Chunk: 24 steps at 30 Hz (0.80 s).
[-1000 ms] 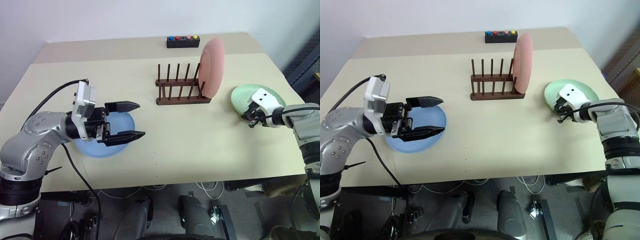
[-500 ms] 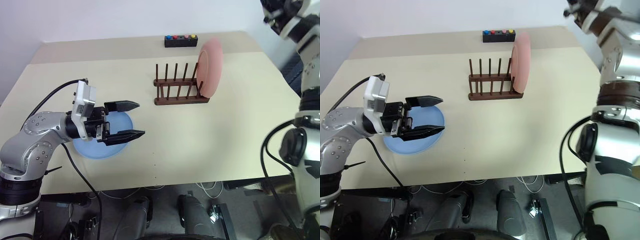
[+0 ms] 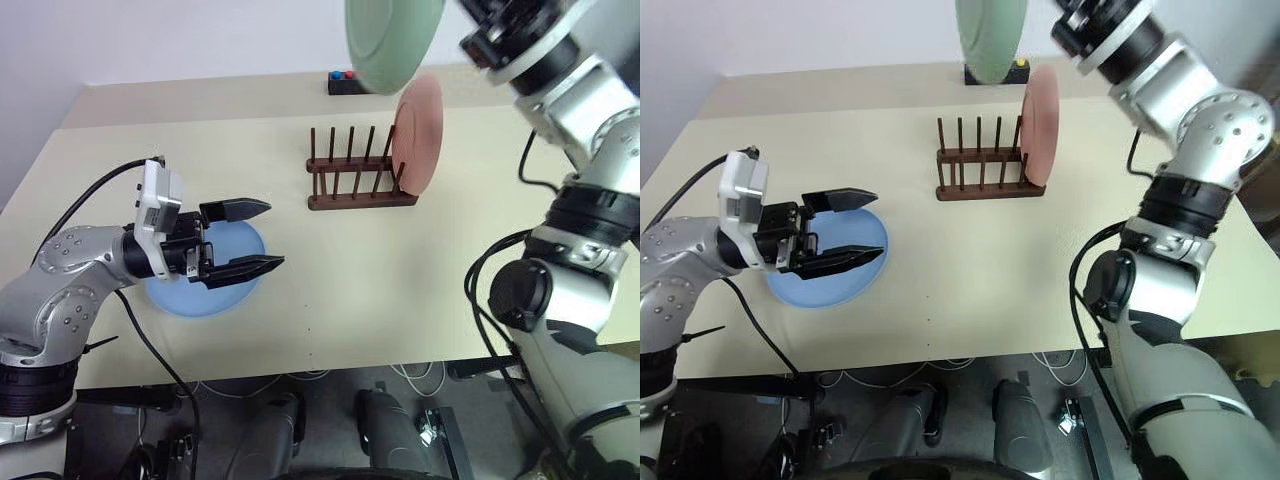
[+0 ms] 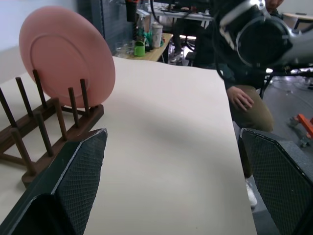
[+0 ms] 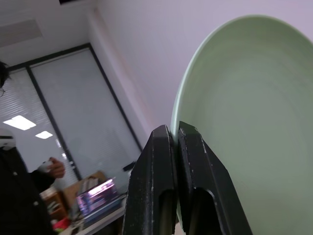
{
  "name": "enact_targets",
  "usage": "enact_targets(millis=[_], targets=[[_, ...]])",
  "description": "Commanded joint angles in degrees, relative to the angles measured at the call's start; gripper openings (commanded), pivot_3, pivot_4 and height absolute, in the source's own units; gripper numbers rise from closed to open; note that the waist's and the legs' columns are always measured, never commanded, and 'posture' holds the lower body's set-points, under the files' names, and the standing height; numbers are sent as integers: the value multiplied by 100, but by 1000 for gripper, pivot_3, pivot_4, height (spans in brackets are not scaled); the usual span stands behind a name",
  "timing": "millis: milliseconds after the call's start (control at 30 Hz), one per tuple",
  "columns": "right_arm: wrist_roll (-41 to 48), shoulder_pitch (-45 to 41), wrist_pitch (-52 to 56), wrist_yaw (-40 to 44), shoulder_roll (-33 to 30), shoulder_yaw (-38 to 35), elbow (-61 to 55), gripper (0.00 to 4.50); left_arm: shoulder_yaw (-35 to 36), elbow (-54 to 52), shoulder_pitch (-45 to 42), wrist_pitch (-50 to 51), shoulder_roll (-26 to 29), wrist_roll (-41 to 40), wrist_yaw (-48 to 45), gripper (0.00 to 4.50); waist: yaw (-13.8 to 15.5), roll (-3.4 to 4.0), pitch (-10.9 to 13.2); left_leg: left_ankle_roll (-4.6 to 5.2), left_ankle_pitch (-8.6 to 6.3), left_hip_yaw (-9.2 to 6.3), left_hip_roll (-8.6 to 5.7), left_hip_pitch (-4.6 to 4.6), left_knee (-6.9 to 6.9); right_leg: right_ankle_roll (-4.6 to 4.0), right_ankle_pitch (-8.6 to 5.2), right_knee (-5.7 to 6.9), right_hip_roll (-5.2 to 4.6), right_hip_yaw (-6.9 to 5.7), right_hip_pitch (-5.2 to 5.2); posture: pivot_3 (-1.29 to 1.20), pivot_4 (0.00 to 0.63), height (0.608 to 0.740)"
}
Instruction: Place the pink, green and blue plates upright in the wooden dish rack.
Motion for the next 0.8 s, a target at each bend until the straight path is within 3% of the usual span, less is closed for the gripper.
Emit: enact_targets(millis=[33,300,800], targets=[[-44,259,-108,-61,45,190,-257,27,227,-197,52,13,70,-117,113,4500,-2,0,0,0,0,1,0,0,0,0,0,1,0,0,0,0,150,740],[-531,707,-591,203,27,642,-64,27,123,-297,16,58,36,-198,168,4500,-34,1,1,0,0,2,1,0,-1,0,0,3,2,0,-4,0,150,740],[-993,702,-1081,440,-56,734,456,27,187,-411,120,106,67,-244,215,4500,-38,1,1,0,0,3,1,0,-2,0,0,2,4,0,-4,0,150,740]])
